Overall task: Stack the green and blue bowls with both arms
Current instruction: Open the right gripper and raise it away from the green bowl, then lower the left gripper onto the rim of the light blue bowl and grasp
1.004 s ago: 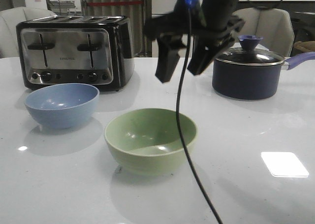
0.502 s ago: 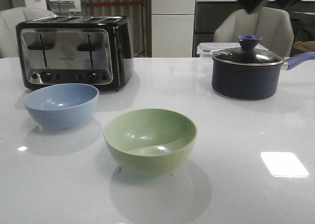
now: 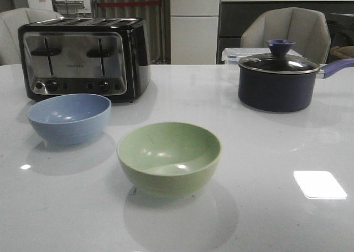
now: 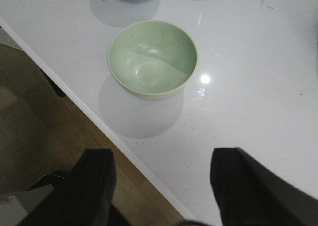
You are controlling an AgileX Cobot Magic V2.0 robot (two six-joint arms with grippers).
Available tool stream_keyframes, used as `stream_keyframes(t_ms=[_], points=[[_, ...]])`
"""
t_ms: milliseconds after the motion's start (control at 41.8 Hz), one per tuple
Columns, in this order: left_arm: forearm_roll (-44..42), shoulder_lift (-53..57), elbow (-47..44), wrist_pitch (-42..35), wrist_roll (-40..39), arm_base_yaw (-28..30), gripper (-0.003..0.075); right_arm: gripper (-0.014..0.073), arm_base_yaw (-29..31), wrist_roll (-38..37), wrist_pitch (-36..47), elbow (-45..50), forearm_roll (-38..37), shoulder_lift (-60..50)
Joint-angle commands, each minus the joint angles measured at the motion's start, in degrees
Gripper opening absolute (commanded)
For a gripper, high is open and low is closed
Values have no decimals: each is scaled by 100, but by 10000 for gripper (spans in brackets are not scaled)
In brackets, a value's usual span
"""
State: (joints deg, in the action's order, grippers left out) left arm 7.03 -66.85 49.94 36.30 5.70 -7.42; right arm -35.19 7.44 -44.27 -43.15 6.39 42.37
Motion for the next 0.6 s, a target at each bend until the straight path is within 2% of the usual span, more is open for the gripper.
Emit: stream_keyframes(t_ms=[0,335,574], points=[[77,-581,604,-298,5,-37,509,521,-1,73,367,-168,-3,-27],[105,-2799,2094,-168,5,-37,509,521,-1,73,367,-168,-3,-27],[120,-3844,2819,-262,5,-37,509,521,-1,73,367,-168,-3,-27]])
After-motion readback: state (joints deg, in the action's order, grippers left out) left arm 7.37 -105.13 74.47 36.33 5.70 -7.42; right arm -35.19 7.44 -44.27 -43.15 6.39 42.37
